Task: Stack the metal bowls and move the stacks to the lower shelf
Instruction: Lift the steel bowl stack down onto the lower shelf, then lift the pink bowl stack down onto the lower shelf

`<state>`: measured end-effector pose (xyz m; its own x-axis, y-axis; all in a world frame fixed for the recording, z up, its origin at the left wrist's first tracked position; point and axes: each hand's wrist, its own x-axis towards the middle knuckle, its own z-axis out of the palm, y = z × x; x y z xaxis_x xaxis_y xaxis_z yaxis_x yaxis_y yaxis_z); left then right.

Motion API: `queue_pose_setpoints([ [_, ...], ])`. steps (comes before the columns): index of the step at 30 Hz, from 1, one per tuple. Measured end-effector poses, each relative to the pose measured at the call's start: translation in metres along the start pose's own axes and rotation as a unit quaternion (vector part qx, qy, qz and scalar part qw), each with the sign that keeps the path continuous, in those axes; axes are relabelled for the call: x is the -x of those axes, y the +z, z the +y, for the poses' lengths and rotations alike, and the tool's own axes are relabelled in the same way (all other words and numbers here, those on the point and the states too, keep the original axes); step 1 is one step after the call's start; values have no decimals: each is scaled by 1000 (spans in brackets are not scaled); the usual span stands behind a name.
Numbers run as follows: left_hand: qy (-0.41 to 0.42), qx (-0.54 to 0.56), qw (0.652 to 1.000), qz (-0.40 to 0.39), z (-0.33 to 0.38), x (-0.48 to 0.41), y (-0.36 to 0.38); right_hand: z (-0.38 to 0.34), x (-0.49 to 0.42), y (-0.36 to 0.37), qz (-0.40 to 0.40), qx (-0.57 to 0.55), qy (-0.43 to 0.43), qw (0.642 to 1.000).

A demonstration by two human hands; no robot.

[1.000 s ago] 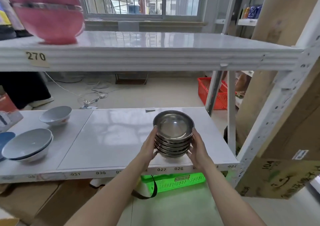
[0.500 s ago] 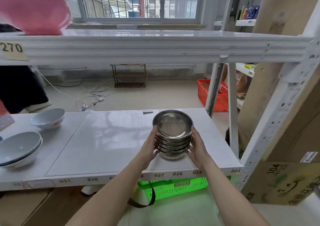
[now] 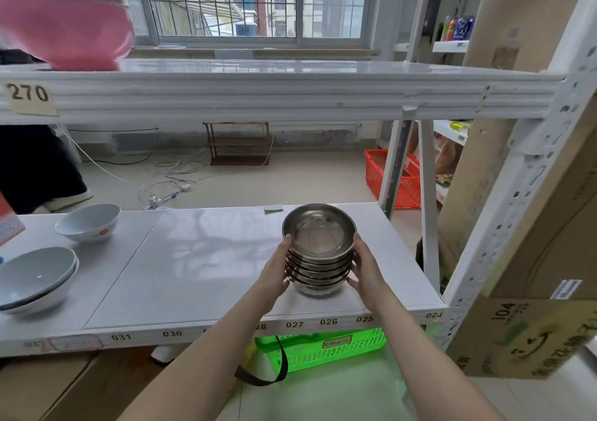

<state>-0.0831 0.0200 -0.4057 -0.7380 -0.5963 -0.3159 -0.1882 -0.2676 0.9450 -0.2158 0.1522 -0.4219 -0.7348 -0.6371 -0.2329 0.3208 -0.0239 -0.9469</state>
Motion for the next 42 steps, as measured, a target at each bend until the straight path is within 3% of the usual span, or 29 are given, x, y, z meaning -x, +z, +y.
queue_pose_setpoints([
  [5,65,-98,993,12,8,3,-3,-10,10,2,47,115,-61,990],
  [9,107,-260,956,89,16,5,-15,-21,20,-2,106,255,-123,953],
  [12,146,-411,888,149,24,15,-31,-29,35,-8,150,407,-148,888],
  [17,179,-635,730,181,45,51,-51,-42,68,-10,176,605,-136,764],
  [21,181,-691,681,162,66,88,-59,-59,99,-2,157,668,-131,715],
  [28,188,-714,659,141,126,163,-70,-121,167,34,108,712,-133,681],
  [35,166,-718,664,128,204,247,-77,-196,243,84,88,716,-135,680],
  [42,158,-720,662,140,284,319,-93,-272,304,134,64,693,-149,702],
])
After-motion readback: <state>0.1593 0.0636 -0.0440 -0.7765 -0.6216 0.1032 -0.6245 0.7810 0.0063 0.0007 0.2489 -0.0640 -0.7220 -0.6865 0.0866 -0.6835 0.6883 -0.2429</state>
